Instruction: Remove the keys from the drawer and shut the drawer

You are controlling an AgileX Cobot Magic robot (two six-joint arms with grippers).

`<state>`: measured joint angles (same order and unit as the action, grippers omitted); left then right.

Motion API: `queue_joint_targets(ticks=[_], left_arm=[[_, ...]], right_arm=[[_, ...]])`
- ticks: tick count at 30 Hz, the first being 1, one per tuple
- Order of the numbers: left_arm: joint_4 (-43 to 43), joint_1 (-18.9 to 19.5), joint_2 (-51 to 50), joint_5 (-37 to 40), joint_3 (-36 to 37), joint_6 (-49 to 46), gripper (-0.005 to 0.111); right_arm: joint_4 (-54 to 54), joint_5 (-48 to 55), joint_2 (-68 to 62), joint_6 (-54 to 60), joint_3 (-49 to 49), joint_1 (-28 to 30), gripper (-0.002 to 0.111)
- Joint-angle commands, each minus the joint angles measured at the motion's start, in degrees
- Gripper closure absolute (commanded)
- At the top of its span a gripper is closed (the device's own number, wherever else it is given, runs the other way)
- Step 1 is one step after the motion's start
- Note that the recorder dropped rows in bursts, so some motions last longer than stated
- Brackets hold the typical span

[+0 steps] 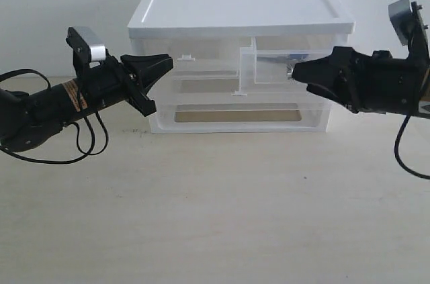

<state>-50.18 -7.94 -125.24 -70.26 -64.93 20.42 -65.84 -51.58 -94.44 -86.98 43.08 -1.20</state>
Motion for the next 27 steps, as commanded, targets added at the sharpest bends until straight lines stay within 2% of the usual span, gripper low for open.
queue_joint_targets(ticks=[1,9,13,16,21,25,27], left_arm=[[1.5,-0.1,-0.2,1.4,-0.4,0.6,0.102],[1.5,-0.1,-0.2,1.4,-0.4,0.6,0.102],[1.5,-0.1,-0.2,1.4,-0.4,0.6,0.102],[1.5,-0.1,-0.2,1.4,-0.4,0.6,0.102],[1.5,-0.1,-0.2,1.4,-0.4,0.6,0.102],[1.5,-0.1,-0.2,1.4,-0.4,0.6,0.102],[1.5,-0.1,-0.2,1.4,-0.4,0.6,0.102]], right_arm=[[-0.5,8.2,0.6,-4.0,2.6,0.0,0.059],[-1.2,5.8,-0.2,-8.0,3.9,0.0,0.058],[-14.9,-1.9,2.3,-9.1,4.7,0.0,0.058],[-24.1,-3.3,6.6,-12.5,5.9,0.0,0.058],[-28.3,2.4,13.9,-3.6,8.2,-0.1,0.058],[-34.1,16.5,17.2,-3.7,12.2,-2.0,0.058],[-34.1,20.8,17.2,0.1,13.2,-3.7,0.058]])
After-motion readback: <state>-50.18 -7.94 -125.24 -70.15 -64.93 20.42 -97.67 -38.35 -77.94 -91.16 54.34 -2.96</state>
